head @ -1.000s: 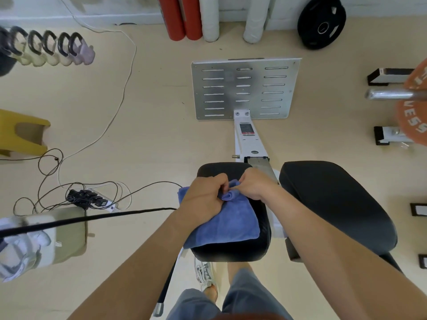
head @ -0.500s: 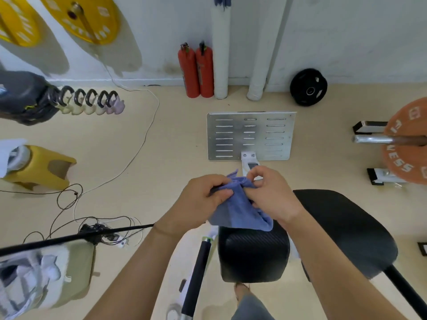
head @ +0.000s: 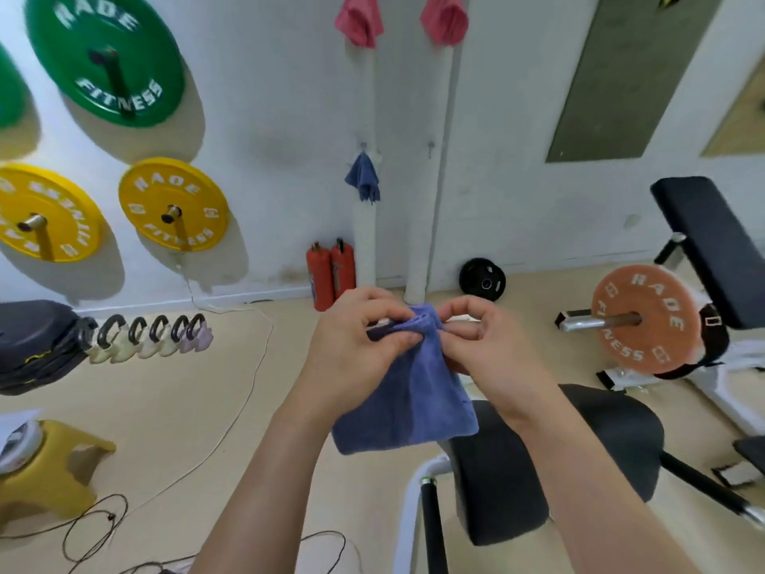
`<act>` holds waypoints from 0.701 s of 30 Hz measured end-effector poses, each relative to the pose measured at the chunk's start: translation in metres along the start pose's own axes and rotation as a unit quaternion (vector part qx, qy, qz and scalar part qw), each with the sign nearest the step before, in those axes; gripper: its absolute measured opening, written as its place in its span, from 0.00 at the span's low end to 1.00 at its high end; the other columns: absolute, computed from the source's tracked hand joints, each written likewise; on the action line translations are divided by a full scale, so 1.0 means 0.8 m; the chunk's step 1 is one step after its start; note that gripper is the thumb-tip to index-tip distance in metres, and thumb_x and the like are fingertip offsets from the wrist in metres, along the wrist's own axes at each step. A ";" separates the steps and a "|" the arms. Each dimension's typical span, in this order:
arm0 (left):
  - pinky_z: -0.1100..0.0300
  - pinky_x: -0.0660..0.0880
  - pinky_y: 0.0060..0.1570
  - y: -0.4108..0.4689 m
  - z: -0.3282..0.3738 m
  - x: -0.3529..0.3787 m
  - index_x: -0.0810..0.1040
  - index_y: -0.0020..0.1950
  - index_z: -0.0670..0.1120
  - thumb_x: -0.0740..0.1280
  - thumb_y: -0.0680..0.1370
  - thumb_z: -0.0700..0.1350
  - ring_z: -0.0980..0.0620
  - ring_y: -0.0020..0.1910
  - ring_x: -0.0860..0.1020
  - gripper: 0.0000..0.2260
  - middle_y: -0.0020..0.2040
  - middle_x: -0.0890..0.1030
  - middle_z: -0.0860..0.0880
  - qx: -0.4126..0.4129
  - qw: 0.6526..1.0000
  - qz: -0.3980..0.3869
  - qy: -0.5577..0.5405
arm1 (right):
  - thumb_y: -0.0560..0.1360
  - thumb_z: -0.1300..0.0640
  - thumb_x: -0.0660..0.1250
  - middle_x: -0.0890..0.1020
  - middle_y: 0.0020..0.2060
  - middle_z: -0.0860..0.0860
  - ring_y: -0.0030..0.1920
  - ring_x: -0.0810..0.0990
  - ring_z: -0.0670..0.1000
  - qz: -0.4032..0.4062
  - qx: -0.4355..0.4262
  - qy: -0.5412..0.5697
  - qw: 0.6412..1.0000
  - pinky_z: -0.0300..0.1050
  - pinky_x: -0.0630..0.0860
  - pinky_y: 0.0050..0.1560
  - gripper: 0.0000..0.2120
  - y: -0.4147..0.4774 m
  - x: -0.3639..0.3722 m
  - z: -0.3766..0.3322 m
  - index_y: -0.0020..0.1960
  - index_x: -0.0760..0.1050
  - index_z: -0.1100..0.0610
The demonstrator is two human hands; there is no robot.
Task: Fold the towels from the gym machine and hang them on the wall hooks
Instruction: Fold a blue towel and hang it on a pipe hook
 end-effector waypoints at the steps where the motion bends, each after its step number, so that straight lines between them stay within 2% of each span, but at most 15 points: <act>1: 0.66 0.72 0.52 0.000 0.012 -0.012 0.82 0.40 0.55 0.75 0.69 0.42 0.60 0.51 0.77 0.08 0.50 0.80 0.59 0.012 1.000 -0.004 0.011 | 0.74 0.59 0.71 0.86 0.37 0.55 0.39 0.84 0.51 0.009 -0.018 -0.018 1.000 0.46 0.79 0.41 0.05 -0.012 0.003 -0.013 0.45 0.75 0.55; 3: 0.71 0.69 0.50 0.004 0.035 -0.032 0.82 0.38 0.50 0.76 0.68 0.40 0.64 0.52 0.77 0.05 0.53 0.81 0.59 0.023 0.999 -0.042 -0.002 | 0.73 0.58 0.72 0.86 0.36 0.56 0.39 0.84 0.54 0.018 -0.053 -0.056 0.997 0.46 0.79 0.41 0.07 -0.034 0.004 -0.039 0.44 0.73 0.55; 5: 0.71 0.70 0.48 0.009 0.060 -0.046 0.82 0.36 0.47 0.75 0.67 0.39 0.62 0.47 0.79 0.04 0.46 0.84 0.56 0.031 0.992 -0.121 -0.034 | 0.73 0.57 0.72 0.85 0.35 0.60 0.40 0.84 0.59 0.017 -0.086 -0.075 0.993 0.48 0.78 0.40 0.10 -0.052 0.002 -0.063 0.42 0.70 0.55; 7: 0.66 0.73 0.45 0.014 0.079 -0.055 0.83 0.38 0.46 0.75 0.66 0.42 0.57 0.42 0.81 0.04 0.41 0.84 0.50 0.041 0.981 -0.173 -0.074 | 0.73 0.56 0.72 0.82 0.32 0.61 0.34 0.80 0.62 0.014 -0.119 -0.087 0.989 0.50 0.75 0.37 0.13 -0.064 -0.001 -0.084 0.41 0.68 0.55; 8: 0.61 0.75 0.45 0.017 0.084 -0.057 0.83 0.40 0.44 0.75 0.65 0.44 0.54 0.41 0.81 0.07 0.40 0.84 0.47 0.041 0.979 -0.173 -0.100 | 0.73 0.58 0.72 0.80 0.29 0.58 0.31 0.76 0.57 0.014 -0.138 -0.097 0.986 0.48 0.72 0.35 0.12 -0.068 -0.004 -0.093 0.40 0.67 0.56; 10: 0.52 0.78 0.45 0.022 0.089 -0.060 0.84 0.41 0.42 0.75 0.63 0.47 0.47 0.41 0.82 0.11 0.40 0.84 0.42 0.028 0.974 -0.150 -0.169 | 0.74 0.61 0.69 0.76 0.28 0.50 0.31 0.73 0.48 0.019 -0.177 -0.135 0.975 0.44 0.71 0.36 0.08 -0.075 -0.011 -0.106 0.41 0.70 0.57; 12: 0.54 0.79 0.42 0.023 0.095 -0.061 0.84 0.40 0.43 0.75 0.62 0.46 0.48 0.39 0.82 0.10 0.38 0.84 0.44 0.024 0.967 -0.115 -0.227 | 0.77 0.58 0.67 0.79 0.34 0.47 0.37 0.77 0.44 -0.002 -0.199 -0.171 0.965 0.40 0.75 0.41 0.03 -0.085 -0.022 -0.116 0.44 0.75 0.55; 13: 0.56 0.79 0.41 0.023 0.097 -0.062 0.84 0.40 0.45 0.75 0.62 0.44 0.49 0.39 0.82 0.08 0.37 0.84 0.46 0.021 0.964 -0.096 -0.248 | 0.78 0.53 0.65 0.80 0.37 0.47 0.40 0.78 0.44 -0.031 -0.198 -0.191 0.961 0.40 0.75 0.45 0.06 -0.090 -0.028 -0.116 0.46 0.76 0.55; 15: 0.59 0.79 0.40 0.023 0.100 -0.065 0.85 0.38 0.47 0.73 0.64 0.38 0.51 0.37 0.82 0.06 0.35 0.84 0.49 0.010 0.960 -0.058 -0.273 | 0.76 0.42 0.62 0.79 0.41 0.51 0.43 0.77 0.50 -0.101 -0.175 -0.236 0.950 0.43 0.74 0.48 0.18 -0.098 -0.042 -0.107 0.47 0.78 0.56; 17: 0.60 0.77 0.38 0.021 0.102 -0.069 0.85 0.37 0.49 0.69 0.67 0.37 0.53 0.35 0.81 0.08 0.34 0.84 0.51 0.000 0.963 -0.030 -0.268 | 0.70 0.35 0.63 0.78 0.41 0.54 0.44 0.77 0.53 -0.130 -0.150 -0.306 0.931 0.49 0.74 0.48 0.24 -0.102 -0.057 -0.090 0.46 0.78 0.57; 19: 0.60 0.77 0.39 0.016 0.103 -0.071 0.84 0.37 0.50 0.69 0.68 0.38 0.54 0.36 0.80 0.07 0.33 0.83 0.53 0.004 0.974 -0.016 -0.226 | 0.68 0.37 0.68 0.79 0.39 0.52 0.41 0.77 0.52 -0.122 -0.146 -0.366 0.911 0.54 0.76 0.47 0.19 -0.099 -0.070 -0.080 0.41 0.78 0.54; 21: 0.65 0.76 0.39 0.008 0.098 -0.069 0.82 0.39 0.48 0.68 0.69 0.38 0.56 0.36 0.80 0.05 0.34 0.82 0.54 0.006 0.984 -0.001 -0.180 | 0.69 0.42 0.71 0.76 0.32 0.47 0.35 0.74 0.47 -0.104 -0.161 -0.363 0.912 0.50 0.74 0.40 0.14 -0.094 -0.079 -0.080 0.33 0.75 0.49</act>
Point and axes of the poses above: each hand's wrist, its own y-axis towards the middle knuckle, its own x-axis out of the palm, z = x × y, the point moved 3 cm from there along y, towards the middle knuckle
